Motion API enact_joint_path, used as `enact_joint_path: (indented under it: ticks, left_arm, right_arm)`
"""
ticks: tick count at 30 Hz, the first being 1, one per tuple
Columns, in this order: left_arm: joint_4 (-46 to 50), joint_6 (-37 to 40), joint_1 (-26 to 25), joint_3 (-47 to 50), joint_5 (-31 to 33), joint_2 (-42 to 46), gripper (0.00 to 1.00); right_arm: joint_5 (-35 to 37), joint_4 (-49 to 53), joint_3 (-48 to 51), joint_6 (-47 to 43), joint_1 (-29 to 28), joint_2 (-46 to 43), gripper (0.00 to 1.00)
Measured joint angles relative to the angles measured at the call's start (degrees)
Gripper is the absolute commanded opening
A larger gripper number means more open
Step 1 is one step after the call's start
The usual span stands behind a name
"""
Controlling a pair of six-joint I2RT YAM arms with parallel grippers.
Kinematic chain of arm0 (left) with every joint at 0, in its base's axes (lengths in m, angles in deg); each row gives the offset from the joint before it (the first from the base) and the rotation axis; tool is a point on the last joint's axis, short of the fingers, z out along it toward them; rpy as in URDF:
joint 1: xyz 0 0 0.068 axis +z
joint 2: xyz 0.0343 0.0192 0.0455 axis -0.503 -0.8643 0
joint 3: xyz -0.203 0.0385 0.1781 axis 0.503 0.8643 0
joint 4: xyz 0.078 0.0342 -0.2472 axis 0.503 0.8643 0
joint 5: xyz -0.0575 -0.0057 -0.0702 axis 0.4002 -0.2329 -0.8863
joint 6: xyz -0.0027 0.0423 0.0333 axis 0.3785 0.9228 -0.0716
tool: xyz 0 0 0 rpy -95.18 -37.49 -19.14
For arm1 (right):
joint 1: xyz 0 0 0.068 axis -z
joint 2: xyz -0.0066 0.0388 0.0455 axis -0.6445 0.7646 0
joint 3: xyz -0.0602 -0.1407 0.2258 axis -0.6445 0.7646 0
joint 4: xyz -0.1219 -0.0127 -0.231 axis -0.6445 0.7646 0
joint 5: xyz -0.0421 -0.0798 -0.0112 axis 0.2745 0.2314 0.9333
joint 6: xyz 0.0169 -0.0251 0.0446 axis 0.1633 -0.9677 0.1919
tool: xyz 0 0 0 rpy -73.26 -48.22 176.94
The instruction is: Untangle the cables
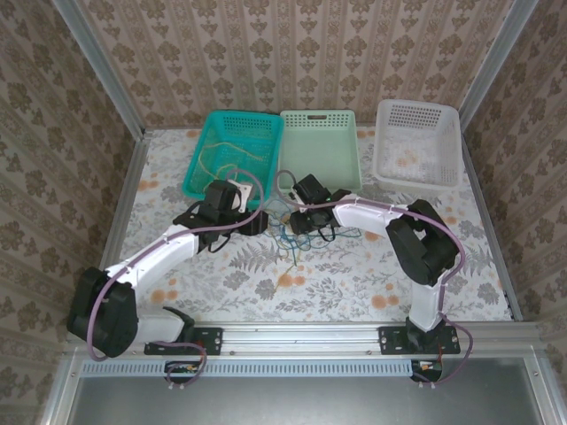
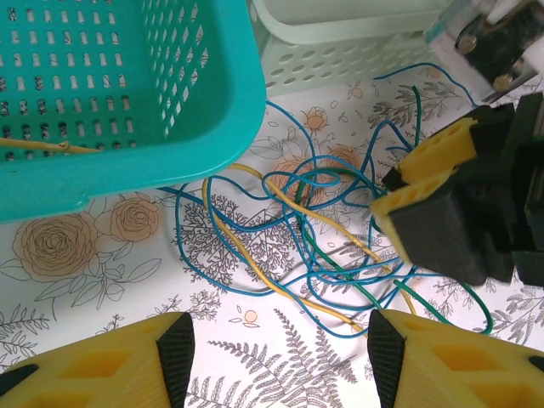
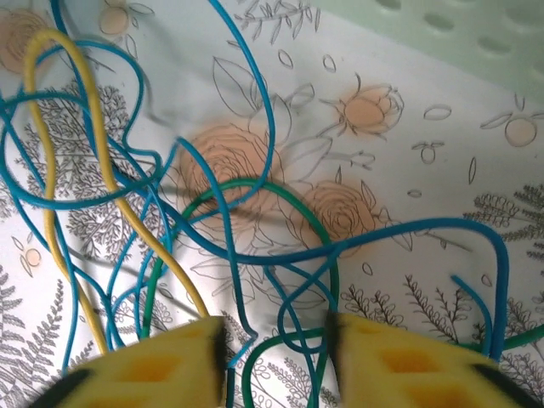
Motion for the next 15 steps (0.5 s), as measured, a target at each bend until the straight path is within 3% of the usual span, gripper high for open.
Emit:
enact_joint_path:
  ticks: [4, 15]
  left_arm:
    - [0.00, 0.00, 0.02, 0.22, 0.63, 0.02, 0.60]
    - [0.02, 0.02, 0.02, 0.37, 2.27, 0.02, 0.61]
  right_arm:
    - [0.13, 0.48, -0.13, -0.33, 0.00, 0.00, 0.00]
    - [-2.27, 4.55, -1.88, -0.74, 0.00, -7.21, 0.00]
